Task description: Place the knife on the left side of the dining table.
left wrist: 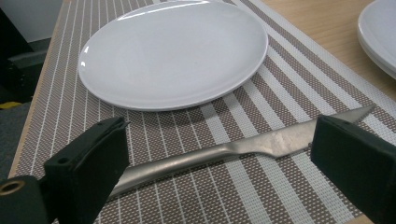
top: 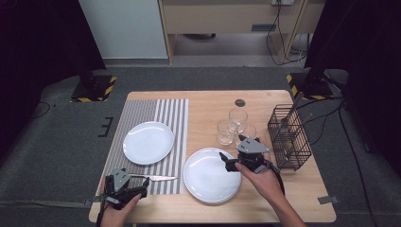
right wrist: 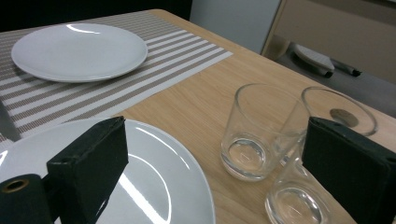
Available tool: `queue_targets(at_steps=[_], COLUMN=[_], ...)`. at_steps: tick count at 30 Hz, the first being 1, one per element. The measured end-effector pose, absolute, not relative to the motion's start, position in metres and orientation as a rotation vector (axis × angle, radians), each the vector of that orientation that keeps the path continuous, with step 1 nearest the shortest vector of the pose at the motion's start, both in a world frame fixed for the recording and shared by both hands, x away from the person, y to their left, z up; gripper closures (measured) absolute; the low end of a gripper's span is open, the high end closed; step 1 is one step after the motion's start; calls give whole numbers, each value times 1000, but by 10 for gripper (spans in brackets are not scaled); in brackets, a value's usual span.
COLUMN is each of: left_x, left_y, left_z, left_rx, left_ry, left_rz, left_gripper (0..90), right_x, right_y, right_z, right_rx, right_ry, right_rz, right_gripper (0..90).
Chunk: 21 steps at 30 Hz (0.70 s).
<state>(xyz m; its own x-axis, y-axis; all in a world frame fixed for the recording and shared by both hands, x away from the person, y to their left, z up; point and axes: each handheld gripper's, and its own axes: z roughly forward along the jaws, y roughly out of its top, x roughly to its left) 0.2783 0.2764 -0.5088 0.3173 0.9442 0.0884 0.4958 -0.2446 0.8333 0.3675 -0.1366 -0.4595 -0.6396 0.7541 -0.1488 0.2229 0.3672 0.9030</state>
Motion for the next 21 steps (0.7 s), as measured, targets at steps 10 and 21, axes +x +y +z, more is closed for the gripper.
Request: queue_targets(at_steps=[10,21], left_x=[278,277], left_y=[276,275], left_z=[-509,-509], left_rx=[1875,1880], left_ry=[1273,1272], left_rz=[800,799], left_gripper=[37,37], right_x=[349,325], right_y=[-155,-176], right_z=[-472,-484], right_rx=[822,805], right_ry=[2103,2117], right_rz=[1213,1209], right_gripper=[71,91])
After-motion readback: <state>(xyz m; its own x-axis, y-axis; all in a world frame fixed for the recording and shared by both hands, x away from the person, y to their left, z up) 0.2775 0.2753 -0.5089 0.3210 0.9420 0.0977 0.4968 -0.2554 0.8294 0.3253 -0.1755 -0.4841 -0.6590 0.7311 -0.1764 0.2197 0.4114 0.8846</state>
